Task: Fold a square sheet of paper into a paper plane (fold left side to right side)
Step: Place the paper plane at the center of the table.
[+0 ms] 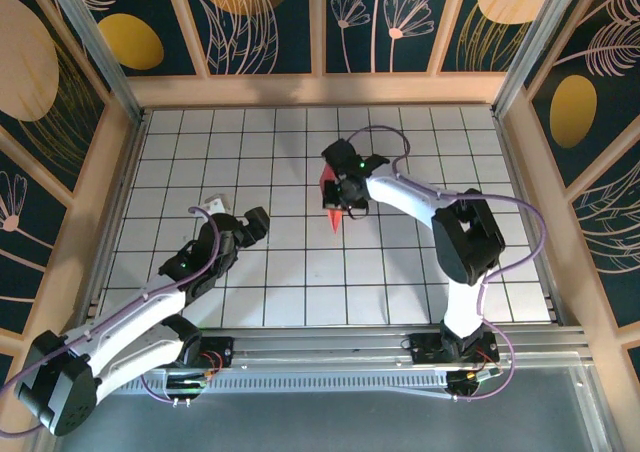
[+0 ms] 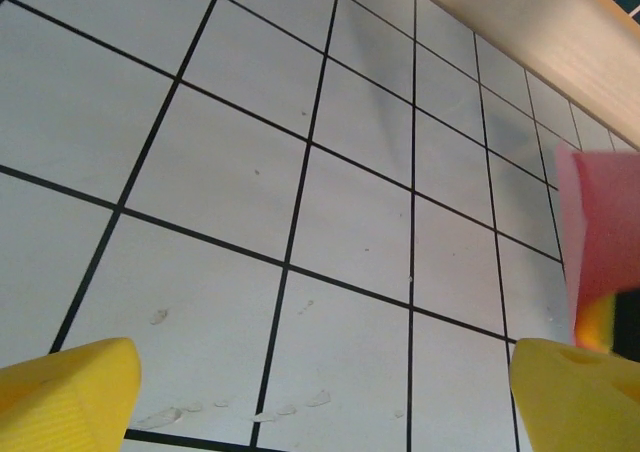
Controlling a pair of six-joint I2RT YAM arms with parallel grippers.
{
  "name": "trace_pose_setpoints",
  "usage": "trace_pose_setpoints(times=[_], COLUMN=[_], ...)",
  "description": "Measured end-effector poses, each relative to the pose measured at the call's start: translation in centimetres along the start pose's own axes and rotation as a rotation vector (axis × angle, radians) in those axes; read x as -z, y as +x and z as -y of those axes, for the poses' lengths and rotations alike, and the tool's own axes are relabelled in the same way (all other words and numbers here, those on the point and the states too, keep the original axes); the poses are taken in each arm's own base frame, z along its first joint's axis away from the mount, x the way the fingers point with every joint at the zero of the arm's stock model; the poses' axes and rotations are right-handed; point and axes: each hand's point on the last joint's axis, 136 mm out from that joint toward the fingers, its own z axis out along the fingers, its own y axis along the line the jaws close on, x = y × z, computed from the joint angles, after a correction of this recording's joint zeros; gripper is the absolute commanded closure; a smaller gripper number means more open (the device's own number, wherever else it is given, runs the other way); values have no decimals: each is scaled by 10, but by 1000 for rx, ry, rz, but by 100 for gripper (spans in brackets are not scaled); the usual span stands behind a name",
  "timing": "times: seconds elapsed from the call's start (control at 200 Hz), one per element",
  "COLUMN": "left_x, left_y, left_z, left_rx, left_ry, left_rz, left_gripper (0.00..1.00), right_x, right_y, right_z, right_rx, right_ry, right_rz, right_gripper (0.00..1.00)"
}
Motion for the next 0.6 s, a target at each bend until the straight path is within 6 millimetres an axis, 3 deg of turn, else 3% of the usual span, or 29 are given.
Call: trace_pose_setpoints(times=[0.095,0.21,0.43,0.595], left_x=[4,9,13,13], left_y=[-4,-9,-6,-2], left_z=[1,2,-6,-10], left_rx=[-20,-44,-69,-73], left_ry=[9,21,13,4], left_rz=[15,36,42,33], left_gripper=[5,5,5,5], right_x=[-9,-28,-67,-77], right_y=[-28,-45,-55,-59], right_z=[8,15,19,21], right_rx=[-10,-2,22,29], right_ry=[22,58,92,96], right_rz=[14,-10,-80,-107], right_gripper=[100,100,100,100])
